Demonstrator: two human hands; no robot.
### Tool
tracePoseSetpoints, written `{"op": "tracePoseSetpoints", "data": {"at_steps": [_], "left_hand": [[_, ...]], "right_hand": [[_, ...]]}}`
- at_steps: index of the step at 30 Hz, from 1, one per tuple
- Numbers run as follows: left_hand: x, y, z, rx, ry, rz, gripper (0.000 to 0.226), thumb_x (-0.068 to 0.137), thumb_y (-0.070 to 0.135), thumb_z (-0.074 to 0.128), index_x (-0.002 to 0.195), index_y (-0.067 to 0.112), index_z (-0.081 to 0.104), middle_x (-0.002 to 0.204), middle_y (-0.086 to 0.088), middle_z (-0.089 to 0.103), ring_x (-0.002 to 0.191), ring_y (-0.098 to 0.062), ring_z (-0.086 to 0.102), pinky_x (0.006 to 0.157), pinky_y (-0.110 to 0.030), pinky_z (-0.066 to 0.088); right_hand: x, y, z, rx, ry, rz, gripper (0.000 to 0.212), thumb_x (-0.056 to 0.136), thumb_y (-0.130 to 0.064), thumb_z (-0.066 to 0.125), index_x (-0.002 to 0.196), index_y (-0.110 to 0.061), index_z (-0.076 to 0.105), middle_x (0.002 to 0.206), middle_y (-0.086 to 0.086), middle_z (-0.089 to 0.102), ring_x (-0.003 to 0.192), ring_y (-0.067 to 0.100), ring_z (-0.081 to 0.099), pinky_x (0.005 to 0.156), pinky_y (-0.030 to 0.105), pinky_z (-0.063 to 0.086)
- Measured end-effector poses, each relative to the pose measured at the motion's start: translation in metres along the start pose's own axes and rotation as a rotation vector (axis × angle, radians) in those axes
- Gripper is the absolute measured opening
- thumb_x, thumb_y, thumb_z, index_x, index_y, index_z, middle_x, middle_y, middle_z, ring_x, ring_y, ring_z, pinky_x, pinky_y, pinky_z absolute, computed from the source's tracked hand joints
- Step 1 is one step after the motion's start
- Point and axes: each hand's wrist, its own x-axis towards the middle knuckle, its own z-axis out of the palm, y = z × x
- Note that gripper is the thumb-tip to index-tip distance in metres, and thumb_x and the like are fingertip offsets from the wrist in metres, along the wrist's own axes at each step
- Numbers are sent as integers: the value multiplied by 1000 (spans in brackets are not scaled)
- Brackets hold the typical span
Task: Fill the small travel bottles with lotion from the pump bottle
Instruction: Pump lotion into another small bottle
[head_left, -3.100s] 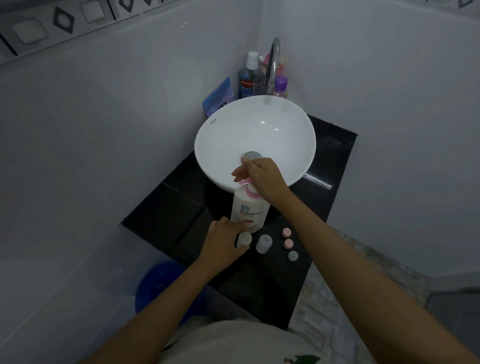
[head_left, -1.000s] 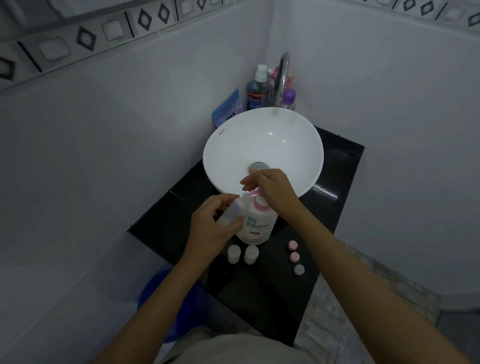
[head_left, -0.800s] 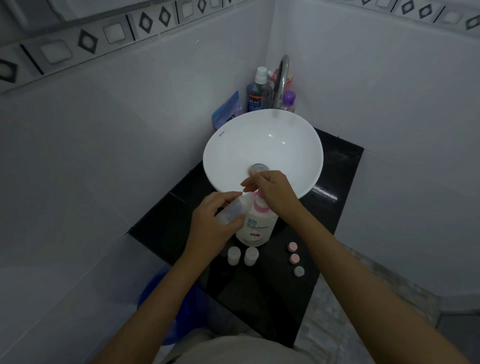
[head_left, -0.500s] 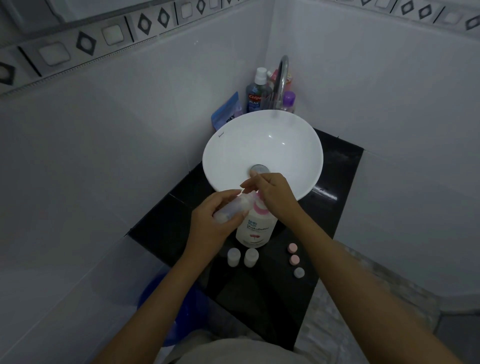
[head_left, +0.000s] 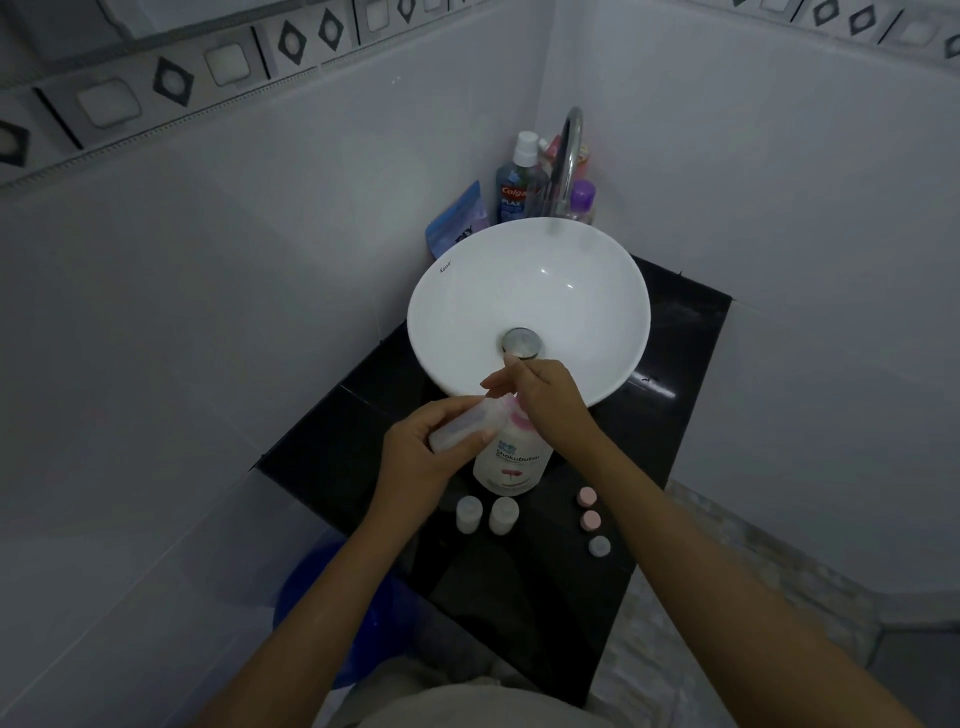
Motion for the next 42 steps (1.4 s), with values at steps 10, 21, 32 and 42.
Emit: {"op": "tracePoseSetpoints", "data": {"at_steps": [10, 21, 32, 42], "left_hand": [[3, 5, -1, -14, 5, 26, 34, 78, 11, 72, 111, 17, 66, 108, 2, 70, 103, -9, 64, 82, -18, 53], [0, 9, 2, -49, -5, 32, 31, 76, 11, 74, 107, 16, 68, 105, 2, 71, 100, -8, 66, 80, -19, 54], [1, 3, 2, -69, -16, -14, 29, 77, 10, 74, 103, 22, 69, 102, 7, 72, 100, -8, 67, 79, -19, 53], [6, 8, 1, -90, -26, 18, 32, 77, 8, 73, 107, 17, 68, 106, 1, 71, 102, -10, 66, 80, -20, 54]], "right_hand": [[1, -9, -1, 58, 67, -29, 44, 100, -23, 37, 85, -4, 74, 75, 6, 70, 80, 16, 65, 83, 27, 49], [4, -15, -11, -25, -81, -52, 38, 97, -27, 44, 88, -6, 74, 71, -6, 69, 70, 0, 63, 73, 10, 47], [1, 3, 0, 24, -23, -11, 42, 99, -24, 38, 81, -9, 73, 72, -6, 69, 75, 4, 63, 75, 18, 46], [6, -11, -11, -6, -35, -48, 42, 98, -26, 41, 87, -5, 74, 74, -2, 69, 69, -8, 62, 68, 0, 41]]}}
